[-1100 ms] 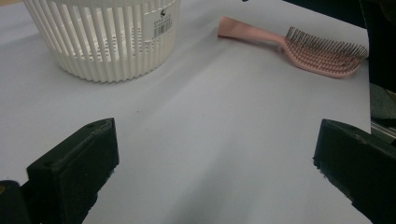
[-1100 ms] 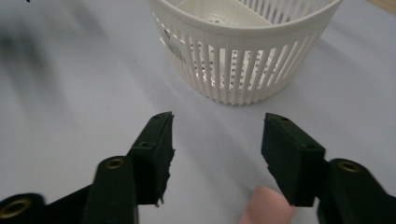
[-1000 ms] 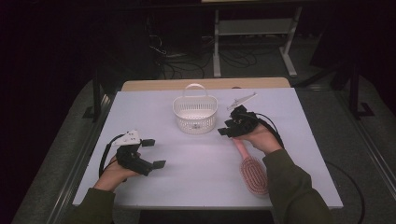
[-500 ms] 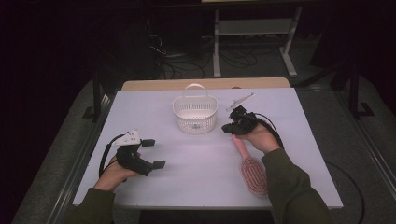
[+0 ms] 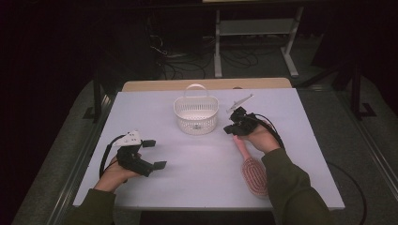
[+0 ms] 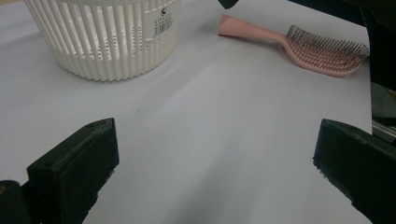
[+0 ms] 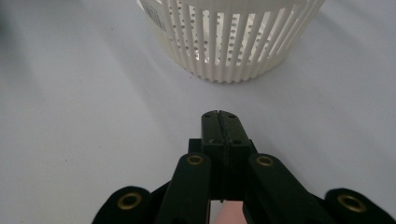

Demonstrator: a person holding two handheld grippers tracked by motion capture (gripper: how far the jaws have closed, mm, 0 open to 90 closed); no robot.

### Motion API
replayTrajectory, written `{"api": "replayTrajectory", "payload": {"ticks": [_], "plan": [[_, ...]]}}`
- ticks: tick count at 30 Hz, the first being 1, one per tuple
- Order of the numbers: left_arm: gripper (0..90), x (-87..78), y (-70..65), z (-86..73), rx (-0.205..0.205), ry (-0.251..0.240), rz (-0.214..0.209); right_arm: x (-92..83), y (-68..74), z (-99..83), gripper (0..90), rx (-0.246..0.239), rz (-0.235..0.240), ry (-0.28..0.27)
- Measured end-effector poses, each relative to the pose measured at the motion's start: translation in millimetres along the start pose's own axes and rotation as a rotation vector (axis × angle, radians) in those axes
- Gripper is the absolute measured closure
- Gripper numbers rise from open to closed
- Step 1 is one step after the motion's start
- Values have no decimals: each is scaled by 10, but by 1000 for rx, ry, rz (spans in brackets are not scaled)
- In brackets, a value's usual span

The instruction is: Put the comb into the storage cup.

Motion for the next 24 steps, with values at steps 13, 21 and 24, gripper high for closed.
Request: {"api": "replayTrajectory", "payload": {"ticks": [13, 21, 24], "plan": [[1, 0, 1, -4, 1, 3, 1, 104, -59, -96, 890, 2, -7, 42], [2, 3, 0, -6, 2, 5, 2, 147, -87, -172, 890, 14, -6, 63], [2, 5, -1, -6, 2, 5, 1, 161, -97, -197, 891, 15, -5, 74]]}}
Point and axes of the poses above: each handheld gripper's, and its own axes: x roughly forward along the jaws, z roughly out of its top, y roughly to its left, the point moved 9 cm from there along x, roughly forward along the jaws, and after that the axes turned 11 degrees about -x, right-handed, at the moved point
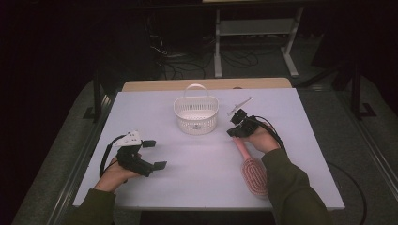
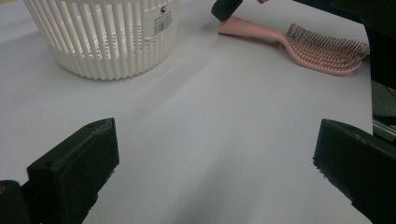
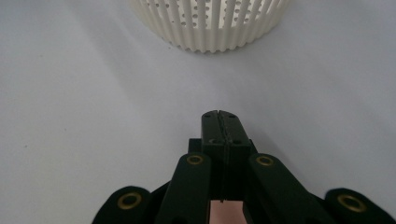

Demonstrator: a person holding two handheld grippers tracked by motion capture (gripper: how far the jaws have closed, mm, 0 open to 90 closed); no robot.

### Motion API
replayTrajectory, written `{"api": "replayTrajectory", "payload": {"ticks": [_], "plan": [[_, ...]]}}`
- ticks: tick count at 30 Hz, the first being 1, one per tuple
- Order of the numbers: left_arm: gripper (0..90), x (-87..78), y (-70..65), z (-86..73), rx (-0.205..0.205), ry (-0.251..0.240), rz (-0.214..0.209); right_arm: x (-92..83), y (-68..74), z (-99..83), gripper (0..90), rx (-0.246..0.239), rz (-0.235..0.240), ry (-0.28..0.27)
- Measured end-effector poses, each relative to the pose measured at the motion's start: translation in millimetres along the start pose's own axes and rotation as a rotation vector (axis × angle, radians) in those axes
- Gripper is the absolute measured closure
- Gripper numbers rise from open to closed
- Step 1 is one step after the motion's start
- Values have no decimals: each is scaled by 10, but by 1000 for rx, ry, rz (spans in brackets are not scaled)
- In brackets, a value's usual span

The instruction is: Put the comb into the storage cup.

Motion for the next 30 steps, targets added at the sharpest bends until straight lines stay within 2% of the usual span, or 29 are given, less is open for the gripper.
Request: {"api": "replayTrajectory", "payload": {"ticks": [9, 22, 30], "plan": [[1, -3, 1, 1, 0, -1, 1, 46, -6, -29, 891, -4, 0, 21], [2, -5, 1, 2, -1, -1, 1, 45, -16, -26, 891, -2, 1, 17], [2, -5, 0, 2, -1, -2, 1, 43, -52, -60, 891, -1, -15, 34]]}}
Point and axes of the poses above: each handheld gripper's, and its own axes: x roughly forward along the jaws, z roughly out of its top, y roughly to its left, the point moved 9 cm from there along x, roughly forward along the jaws, and after that the axes turned 11 degrees about -x, right-handed, at the moved point
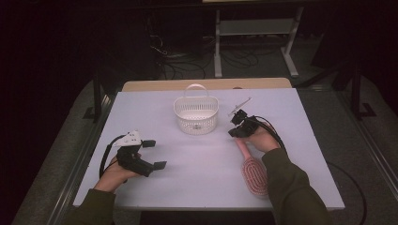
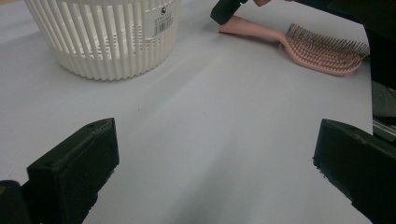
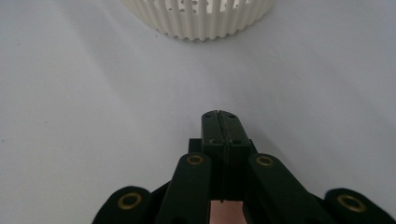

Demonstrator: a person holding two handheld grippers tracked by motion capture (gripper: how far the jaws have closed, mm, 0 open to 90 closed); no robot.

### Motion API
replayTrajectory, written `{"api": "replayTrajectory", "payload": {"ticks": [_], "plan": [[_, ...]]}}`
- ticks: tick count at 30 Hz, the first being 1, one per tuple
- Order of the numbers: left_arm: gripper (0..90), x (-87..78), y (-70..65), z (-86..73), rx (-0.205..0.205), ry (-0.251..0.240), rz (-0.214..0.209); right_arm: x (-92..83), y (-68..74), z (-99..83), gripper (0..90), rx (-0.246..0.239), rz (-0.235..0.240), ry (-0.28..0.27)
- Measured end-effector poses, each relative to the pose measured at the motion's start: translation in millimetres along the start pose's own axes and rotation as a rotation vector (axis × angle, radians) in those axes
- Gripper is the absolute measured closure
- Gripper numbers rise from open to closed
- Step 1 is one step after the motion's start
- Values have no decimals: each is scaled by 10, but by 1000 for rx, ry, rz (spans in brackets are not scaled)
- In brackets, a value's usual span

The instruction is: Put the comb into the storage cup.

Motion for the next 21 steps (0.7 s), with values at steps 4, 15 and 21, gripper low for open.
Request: {"api": "replayTrajectory", "payload": {"ticks": [4, 15, 21], "plan": [[2, 1, 1, -1, 2, 1, 0, -8, -39, -26, 891, 0, -11, 3], [2, 5, -1, -1, 1, 1, 0, -27, -118, -105, 891, 19, -27, 16], [2, 6, -1, -2, 2, 2, 0, -49, -165, -150, 891, 30, -37, 25]]}}
Point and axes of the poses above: each handheld gripper's, and its own axes: x roughly forward along the jaws, z roughly out of its top, y roughly to its left, the point moved 9 cm from there along x, roughly forward along the jaws, and after that the axes turned 11 degrees about -x, right-handed, at the moved point
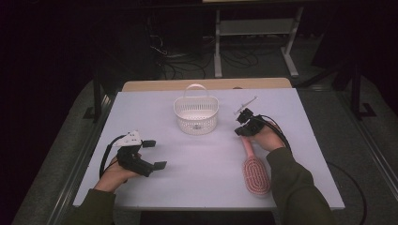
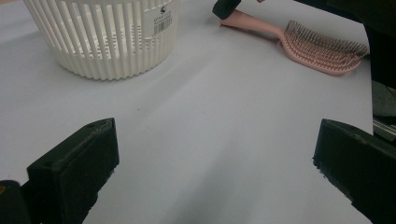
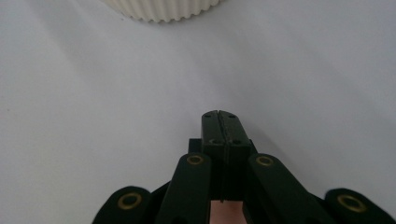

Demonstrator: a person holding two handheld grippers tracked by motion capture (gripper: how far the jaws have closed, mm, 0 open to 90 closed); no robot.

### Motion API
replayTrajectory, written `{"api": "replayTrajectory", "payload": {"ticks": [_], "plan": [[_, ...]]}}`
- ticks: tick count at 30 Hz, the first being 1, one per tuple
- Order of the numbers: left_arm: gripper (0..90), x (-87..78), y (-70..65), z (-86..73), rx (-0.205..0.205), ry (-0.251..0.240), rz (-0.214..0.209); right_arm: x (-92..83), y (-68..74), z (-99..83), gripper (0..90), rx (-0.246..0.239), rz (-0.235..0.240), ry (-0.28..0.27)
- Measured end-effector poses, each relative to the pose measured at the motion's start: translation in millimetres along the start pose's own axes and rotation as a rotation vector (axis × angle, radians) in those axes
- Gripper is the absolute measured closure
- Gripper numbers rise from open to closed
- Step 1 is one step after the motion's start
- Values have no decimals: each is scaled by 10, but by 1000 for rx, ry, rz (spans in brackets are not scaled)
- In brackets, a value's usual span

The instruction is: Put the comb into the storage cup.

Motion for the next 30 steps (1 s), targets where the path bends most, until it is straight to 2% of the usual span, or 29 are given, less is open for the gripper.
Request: {"api": "replayTrajectory", "payload": {"ticks": [30], "plan": [[2, 18, 4, -28, -1, 11, 3, -117, -270, -342, 891, 72, -51, 15]]}}
Point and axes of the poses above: each handheld gripper's, and its own axes: x roughly forward along the jaws, z roughly out of its top, y roughly to its left, the point moved 9 cm from there along x, roughly forward along the jaws, and after that the axes turned 11 degrees about -x, right-handed, at the moved point
